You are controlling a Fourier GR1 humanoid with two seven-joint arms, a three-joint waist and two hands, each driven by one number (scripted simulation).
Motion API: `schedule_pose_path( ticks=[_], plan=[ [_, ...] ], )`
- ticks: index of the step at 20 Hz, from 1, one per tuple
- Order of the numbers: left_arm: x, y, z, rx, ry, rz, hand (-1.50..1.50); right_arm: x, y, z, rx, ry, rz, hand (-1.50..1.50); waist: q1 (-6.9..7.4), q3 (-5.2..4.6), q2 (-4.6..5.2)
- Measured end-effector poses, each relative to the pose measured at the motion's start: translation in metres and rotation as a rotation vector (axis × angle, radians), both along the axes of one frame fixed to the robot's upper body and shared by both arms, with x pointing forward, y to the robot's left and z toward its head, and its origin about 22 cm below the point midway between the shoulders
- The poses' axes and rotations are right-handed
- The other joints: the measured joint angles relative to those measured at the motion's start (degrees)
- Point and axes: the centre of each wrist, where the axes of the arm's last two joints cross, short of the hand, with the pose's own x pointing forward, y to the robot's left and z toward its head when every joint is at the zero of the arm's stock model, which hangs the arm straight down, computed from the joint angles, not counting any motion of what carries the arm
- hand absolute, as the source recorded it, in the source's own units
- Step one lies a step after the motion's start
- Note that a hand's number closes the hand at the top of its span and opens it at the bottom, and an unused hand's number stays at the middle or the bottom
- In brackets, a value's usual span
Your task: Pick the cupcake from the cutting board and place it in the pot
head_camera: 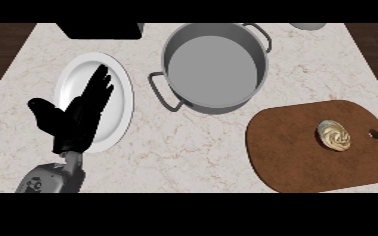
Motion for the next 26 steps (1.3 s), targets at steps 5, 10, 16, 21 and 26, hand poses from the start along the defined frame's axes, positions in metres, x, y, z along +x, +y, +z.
schedule_pose_path(
  ticks=[5,10,16,21,26],
  plan=[
    [-0.001,0.002,0.007,0.009,-0.009,0.001,0.00,0.003,0.005,-0.019,-0.055,0.072,-0.021,-1.50,-0.06,0.03,-0.05],
    [-0.001,0.004,0.008,0.008,-0.008,0.002,0.00,0.008,0.006,-0.036,-0.070,0.084,-0.047,-1.50,-0.14,0.04,-0.06],
    [-0.008,0.009,0.003,0.006,-0.005,0.004,0.00,0.008,0.023,-0.046,-0.052,0.042,-0.057,-1.50,-0.18,0.03,-0.09],
    [-0.004,0.004,0.003,0.002,-0.003,0.004,0.00,0.012,0.036,-0.053,-0.039,0.042,-0.073,-1.50,-0.20,0.01,-0.09],
    [-0.005,0.002,0.002,0.004,-0.005,0.002,0.00,0.022,0.042,-0.062,-0.068,0.084,-0.114,-1.50,-0.12,0.03,-0.06]
  ],
)
